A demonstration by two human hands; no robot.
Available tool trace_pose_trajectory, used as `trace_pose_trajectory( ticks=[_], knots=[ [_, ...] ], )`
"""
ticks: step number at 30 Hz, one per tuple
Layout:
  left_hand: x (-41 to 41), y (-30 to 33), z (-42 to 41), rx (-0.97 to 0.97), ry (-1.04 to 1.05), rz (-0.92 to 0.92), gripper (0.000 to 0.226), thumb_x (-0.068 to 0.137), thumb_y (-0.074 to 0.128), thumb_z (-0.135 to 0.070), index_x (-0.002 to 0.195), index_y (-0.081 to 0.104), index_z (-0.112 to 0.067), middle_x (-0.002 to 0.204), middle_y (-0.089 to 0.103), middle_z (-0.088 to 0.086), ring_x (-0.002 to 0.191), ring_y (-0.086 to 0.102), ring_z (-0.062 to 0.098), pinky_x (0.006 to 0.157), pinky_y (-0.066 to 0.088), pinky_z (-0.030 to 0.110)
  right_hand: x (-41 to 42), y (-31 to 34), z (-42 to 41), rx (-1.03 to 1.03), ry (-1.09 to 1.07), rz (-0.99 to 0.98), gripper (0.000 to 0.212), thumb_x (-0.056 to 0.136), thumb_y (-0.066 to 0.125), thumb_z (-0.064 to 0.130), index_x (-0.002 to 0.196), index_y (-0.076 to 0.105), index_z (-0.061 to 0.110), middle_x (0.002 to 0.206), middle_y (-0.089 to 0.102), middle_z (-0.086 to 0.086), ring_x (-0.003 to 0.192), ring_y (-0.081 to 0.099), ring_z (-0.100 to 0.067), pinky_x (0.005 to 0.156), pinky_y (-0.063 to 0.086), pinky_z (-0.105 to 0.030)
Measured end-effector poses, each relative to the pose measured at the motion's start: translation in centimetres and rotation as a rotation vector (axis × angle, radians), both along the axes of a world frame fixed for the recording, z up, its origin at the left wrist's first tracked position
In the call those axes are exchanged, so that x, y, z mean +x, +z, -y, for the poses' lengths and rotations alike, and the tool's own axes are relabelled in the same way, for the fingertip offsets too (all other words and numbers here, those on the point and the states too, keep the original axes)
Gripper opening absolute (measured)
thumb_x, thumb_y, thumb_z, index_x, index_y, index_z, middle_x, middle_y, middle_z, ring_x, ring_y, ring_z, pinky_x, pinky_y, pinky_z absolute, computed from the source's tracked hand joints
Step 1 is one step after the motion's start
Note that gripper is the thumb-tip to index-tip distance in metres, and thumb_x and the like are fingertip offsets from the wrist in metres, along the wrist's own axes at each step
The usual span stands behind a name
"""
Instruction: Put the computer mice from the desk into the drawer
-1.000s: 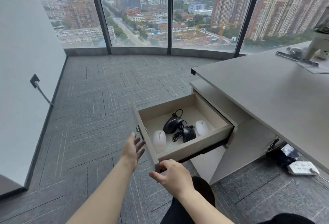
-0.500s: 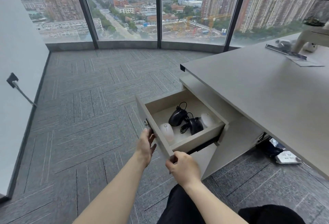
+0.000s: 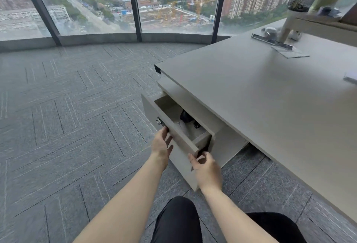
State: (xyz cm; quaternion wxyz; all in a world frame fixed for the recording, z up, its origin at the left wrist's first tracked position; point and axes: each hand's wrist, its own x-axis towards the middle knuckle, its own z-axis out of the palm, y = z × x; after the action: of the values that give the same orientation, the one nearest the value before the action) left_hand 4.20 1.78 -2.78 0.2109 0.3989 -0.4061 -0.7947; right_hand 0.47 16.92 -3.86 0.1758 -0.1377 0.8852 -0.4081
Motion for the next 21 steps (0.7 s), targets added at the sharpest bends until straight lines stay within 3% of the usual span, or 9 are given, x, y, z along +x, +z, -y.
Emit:
trace_pose_trajectory(
  ticks=[2,5,11,17,21],
  knots=[
    [-1.4,0.1,-0.3,0.014,-0.017,-0.004,0.052,0.097,0.028,-0.038,0.145,0.041,-0.022,0.148,0.046,-0.007,0.134,0.044,0.018,0.115,0.028,0.043,-1.1,-0.5,0.2,-0.014,-0.065,-0.01,0.071,0.081,0.058,0.065,0.13,0.053,0.014,0.116,0.069,-0.006,0.102,0.065,-0.028,0.075,0.052,-0.038],
    [-3.1,0.3,-0.5,0.021,-0.026,-0.001,0.05,0.097,0.029,-0.037,0.144,0.041,-0.024,0.147,0.046,-0.009,0.134,0.045,0.018,0.114,0.029,0.043,-2.5,-0.6,0.4,-0.022,-0.12,0.001,0.068,0.081,0.059,0.064,0.128,0.051,0.015,0.121,0.064,-0.009,0.106,0.063,-0.031,0.076,0.052,-0.039],
    [-5.2,0.2,-0.5,0.036,-0.046,-0.018,0.05,0.097,0.031,-0.036,0.145,0.041,-0.024,0.149,0.044,-0.011,0.133,0.046,0.016,0.111,0.031,0.04,-4.9,-0.6,0.5,-0.067,-0.157,0.016,0.061,0.077,0.062,0.063,0.121,0.049,0.024,0.114,0.066,-0.001,0.1,0.066,-0.028,0.075,0.056,-0.043],
    [-7.2,0.1,-0.8,0.054,-0.06,-0.014,0.051,0.098,0.031,-0.036,0.147,0.038,-0.023,0.152,0.04,-0.011,0.135,0.044,0.018,0.113,0.032,0.044,-7.2,-1.4,0.4,-0.038,-0.142,0.016,0.067,0.079,0.062,0.063,0.126,0.05,0.017,0.127,0.064,-0.003,0.113,0.062,-0.028,0.081,0.052,-0.038],
    [-7.6,0.8,-1.1,0.062,-0.062,0.001,0.052,0.1,0.029,-0.038,0.148,0.036,-0.021,0.153,0.039,-0.011,0.136,0.044,0.018,0.111,0.034,0.044,-7.7,-1.3,0.4,-0.024,-0.124,0.027,0.065,0.075,0.058,0.068,0.117,0.053,0.019,0.121,0.066,-0.002,0.11,0.063,-0.028,0.081,0.053,-0.041]
  ],
)
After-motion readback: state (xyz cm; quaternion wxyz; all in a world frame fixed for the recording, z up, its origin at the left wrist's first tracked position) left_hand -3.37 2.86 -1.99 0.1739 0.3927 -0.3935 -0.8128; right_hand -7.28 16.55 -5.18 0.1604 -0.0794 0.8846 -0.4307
